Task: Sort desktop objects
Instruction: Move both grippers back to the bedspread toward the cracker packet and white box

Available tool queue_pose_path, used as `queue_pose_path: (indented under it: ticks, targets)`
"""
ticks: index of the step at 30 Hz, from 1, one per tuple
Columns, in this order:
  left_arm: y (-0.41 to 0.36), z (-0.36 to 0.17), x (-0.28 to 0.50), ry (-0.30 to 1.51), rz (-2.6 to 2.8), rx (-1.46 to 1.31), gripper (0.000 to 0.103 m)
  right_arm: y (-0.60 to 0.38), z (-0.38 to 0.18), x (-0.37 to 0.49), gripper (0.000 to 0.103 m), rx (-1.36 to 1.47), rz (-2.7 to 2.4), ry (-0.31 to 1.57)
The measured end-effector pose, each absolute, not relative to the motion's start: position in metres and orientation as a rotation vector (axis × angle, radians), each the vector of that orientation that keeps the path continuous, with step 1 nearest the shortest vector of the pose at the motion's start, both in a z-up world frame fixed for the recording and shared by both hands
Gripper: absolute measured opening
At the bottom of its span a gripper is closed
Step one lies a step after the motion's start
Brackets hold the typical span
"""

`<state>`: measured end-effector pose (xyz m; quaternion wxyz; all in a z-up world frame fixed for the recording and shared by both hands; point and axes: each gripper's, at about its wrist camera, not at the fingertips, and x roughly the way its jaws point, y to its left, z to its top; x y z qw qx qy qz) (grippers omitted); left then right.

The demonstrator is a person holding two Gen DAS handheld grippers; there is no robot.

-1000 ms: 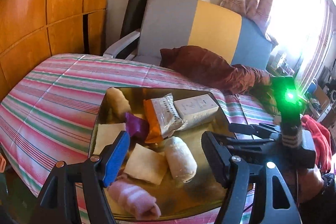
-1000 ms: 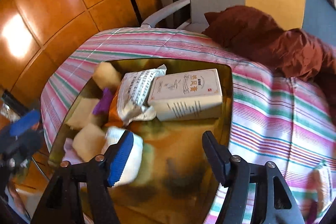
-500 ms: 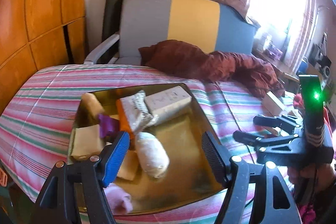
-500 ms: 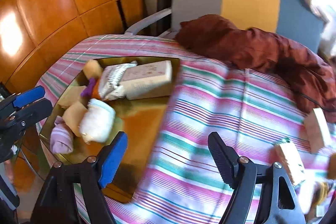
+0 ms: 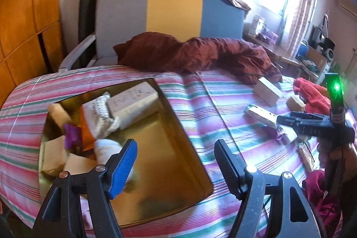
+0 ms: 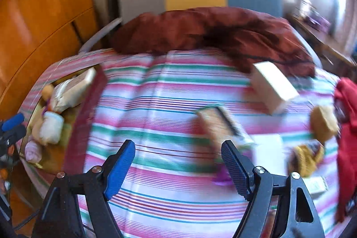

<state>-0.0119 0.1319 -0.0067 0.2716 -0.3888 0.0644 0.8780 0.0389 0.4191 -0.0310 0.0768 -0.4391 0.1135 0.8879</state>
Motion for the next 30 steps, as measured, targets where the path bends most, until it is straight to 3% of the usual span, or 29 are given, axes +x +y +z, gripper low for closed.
queue_pose_path:
  ticks: [16,30]
  targets:
    - [0.223,-0.03,-0.015,0.229,2.114,-1.128,0.073,0.539,-0.038,0.078,0.08,-1.13,2.438,0.579]
    - [0.307,-0.063,-0.041,0.16,1.909,-1.282,0.073,0.564,-0.047,0.042,0.08,-1.126,2.463,0.53]
